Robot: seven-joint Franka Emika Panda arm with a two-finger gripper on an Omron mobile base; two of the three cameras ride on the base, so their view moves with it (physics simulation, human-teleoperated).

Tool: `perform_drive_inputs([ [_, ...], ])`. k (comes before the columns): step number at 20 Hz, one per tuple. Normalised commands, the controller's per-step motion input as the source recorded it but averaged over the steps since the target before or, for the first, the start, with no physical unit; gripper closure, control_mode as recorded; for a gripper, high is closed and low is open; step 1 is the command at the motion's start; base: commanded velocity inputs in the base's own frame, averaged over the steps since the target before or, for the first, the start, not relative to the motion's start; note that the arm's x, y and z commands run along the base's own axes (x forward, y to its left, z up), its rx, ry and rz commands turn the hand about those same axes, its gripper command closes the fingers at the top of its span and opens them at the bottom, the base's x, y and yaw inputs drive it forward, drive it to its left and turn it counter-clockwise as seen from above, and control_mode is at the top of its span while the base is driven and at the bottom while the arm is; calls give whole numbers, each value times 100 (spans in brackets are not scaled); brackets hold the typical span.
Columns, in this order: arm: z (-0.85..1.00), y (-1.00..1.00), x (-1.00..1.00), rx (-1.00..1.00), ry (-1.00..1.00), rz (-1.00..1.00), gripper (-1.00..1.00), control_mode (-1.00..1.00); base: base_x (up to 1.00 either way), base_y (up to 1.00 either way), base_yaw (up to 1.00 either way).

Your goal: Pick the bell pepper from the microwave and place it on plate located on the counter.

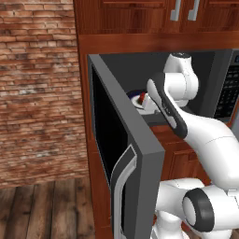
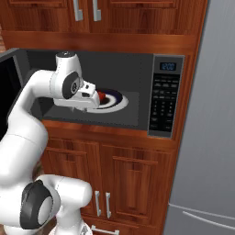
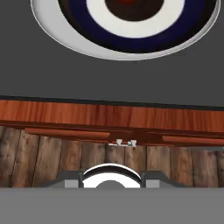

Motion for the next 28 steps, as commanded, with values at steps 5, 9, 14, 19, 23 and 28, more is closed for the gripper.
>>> perform_drive_inputs([
  [5,0,0,-44,0,-25,1,-100,-100,0,0,0],
  [9,0,0,-22,1,-39,0,-100,-100,0,0,0],
  [14,5,0,29,5,-21,0,-100,-100,0,0,0],
  [19,20,0,82,4,-3,-1,-100,-100,0,0,0],
  [23,33,0,70,2,11,-2,-100,-100,0,0,0],
  [28,-1,-3,54,0,6,-1,-100,-100,0,0,0],
])
